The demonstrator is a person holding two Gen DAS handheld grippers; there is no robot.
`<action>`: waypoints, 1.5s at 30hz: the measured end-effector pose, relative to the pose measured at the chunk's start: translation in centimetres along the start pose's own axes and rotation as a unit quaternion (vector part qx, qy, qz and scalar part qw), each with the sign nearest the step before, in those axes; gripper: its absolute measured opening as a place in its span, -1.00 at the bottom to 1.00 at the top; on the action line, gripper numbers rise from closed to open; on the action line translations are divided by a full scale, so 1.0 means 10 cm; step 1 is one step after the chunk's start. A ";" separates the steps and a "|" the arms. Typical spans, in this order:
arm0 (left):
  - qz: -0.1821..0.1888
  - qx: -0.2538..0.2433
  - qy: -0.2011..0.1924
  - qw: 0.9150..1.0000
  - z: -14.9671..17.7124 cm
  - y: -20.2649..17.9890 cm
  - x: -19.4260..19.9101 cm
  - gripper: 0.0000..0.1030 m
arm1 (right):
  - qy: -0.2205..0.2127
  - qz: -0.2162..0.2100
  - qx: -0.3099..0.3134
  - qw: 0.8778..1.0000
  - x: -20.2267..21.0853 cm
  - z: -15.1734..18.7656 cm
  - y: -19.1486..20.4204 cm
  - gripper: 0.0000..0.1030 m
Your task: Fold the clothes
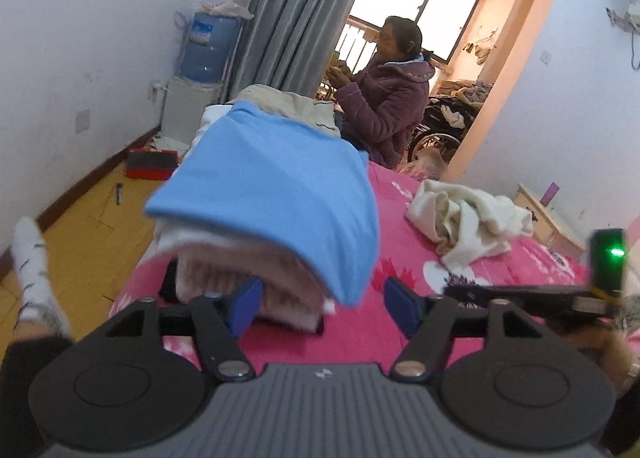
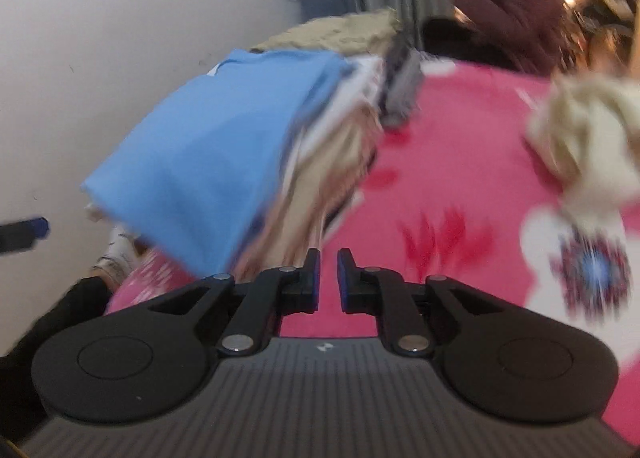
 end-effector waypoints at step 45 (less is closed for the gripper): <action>-0.038 0.075 -0.082 0.993 -0.49 1.28 -0.91 0.42 | -0.007 -0.077 0.020 0.997 -1.50 -2.28 0.80 0.49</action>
Point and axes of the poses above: each gripper's, at about its wrist camera, not at the fingertips, and x roughly against the way its jaws point, y to its left, z to its underside, the point moved 4 cm from there along -x, roughly the way its jaws point
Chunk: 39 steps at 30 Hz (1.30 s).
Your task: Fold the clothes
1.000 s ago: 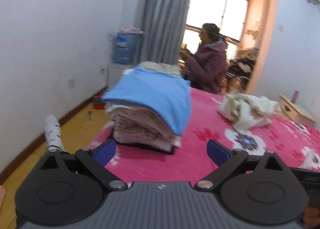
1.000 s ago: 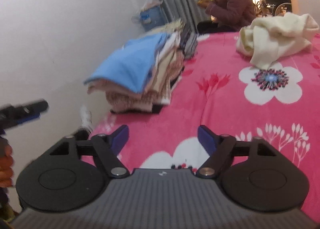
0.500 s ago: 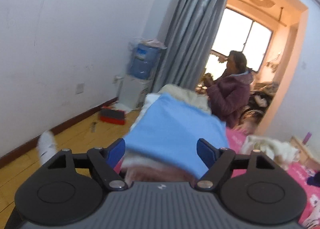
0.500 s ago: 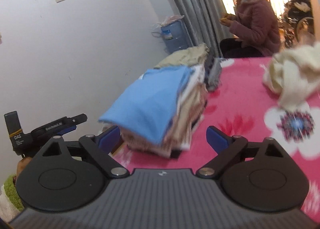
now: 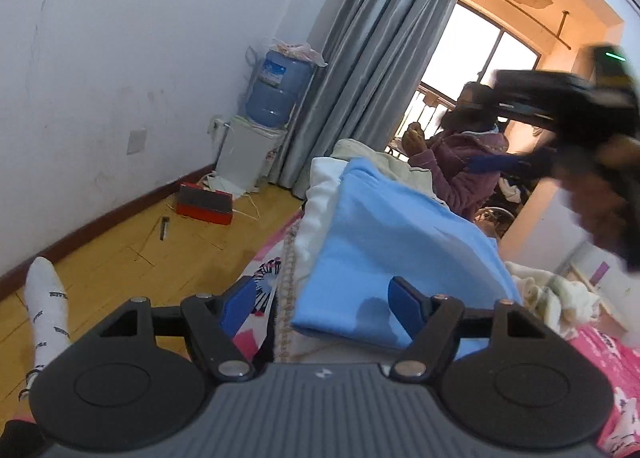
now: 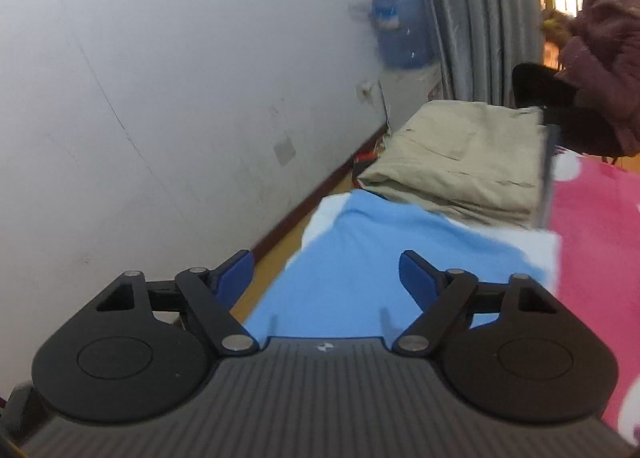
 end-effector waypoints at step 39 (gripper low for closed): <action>0.103 -0.008 -0.028 0.994 0.11 -0.14 0.08 -0.86 | 0.148 0.182 -0.026 0.972 -1.57 -0.42 0.07 0.05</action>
Point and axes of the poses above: each gripper's, at about its wrist camera, not at the fingertips, and x roughly against the way its jaws point, y to its left, z to its underside, the point moved 4 cm from there along -x, roughly the way its jaws point
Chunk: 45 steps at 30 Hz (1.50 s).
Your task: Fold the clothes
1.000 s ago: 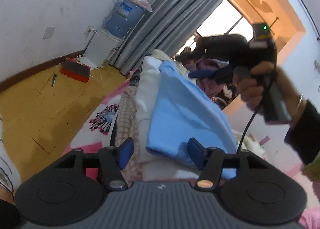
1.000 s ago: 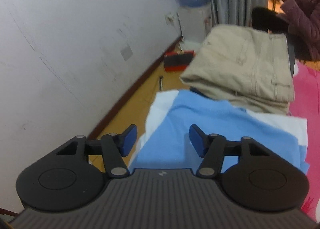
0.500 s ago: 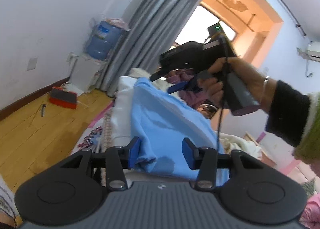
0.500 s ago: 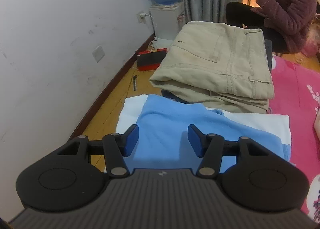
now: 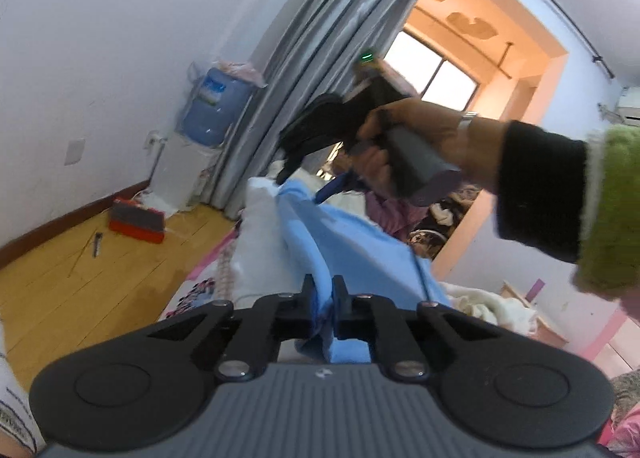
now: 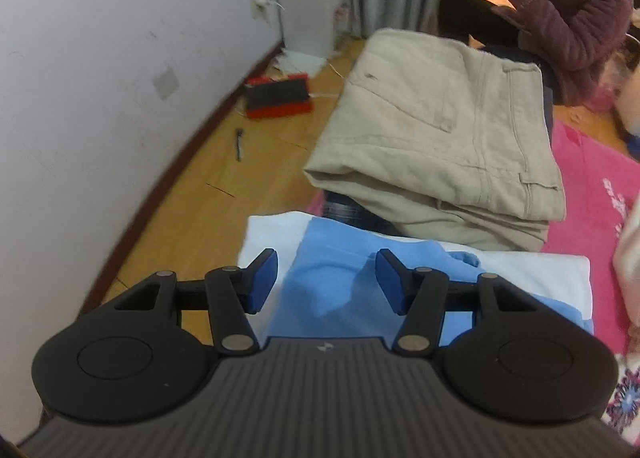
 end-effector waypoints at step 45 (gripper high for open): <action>-0.015 0.117 -0.012 0.993 -0.09 0.43 0.09 -0.88 | -0.154 -0.051 -0.012 0.987 0.11 -0.18 0.23 -0.95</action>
Point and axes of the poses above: each gripper's, at about its wrist camera, not at the fingertips, and x roughly against the way its jaws point, y to its left, z to its underside, the point moved 4 cm from there along -x, roughly the way its jaws point
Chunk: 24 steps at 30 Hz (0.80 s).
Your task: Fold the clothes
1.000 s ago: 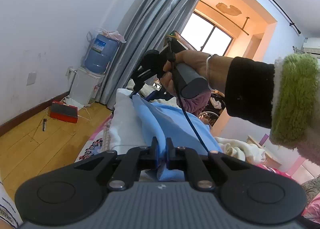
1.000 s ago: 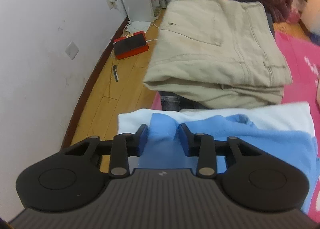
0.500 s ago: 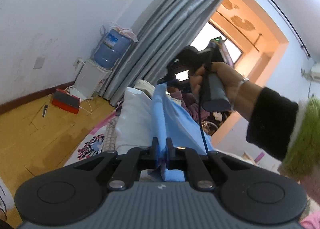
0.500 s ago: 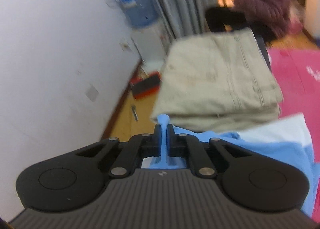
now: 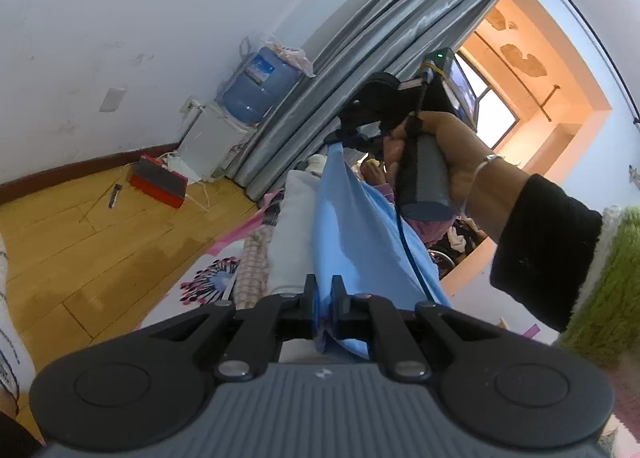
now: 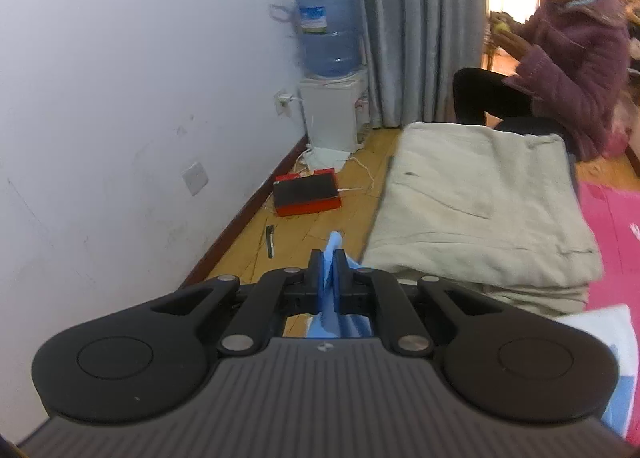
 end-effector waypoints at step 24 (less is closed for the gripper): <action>-0.080 0.016 0.062 0.995 0.07 0.28 -0.02 -0.40 | -0.064 -0.113 0.026 0.991 1.11 -0.27 -0.45 -0.17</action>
Point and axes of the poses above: each gripper's, at about its wrist camera, not at the fingertips, and x roughly against the way its jaws point, y to its left, z to its underside, the point moved 4 cm from there along -x, roughly the way its jaws point
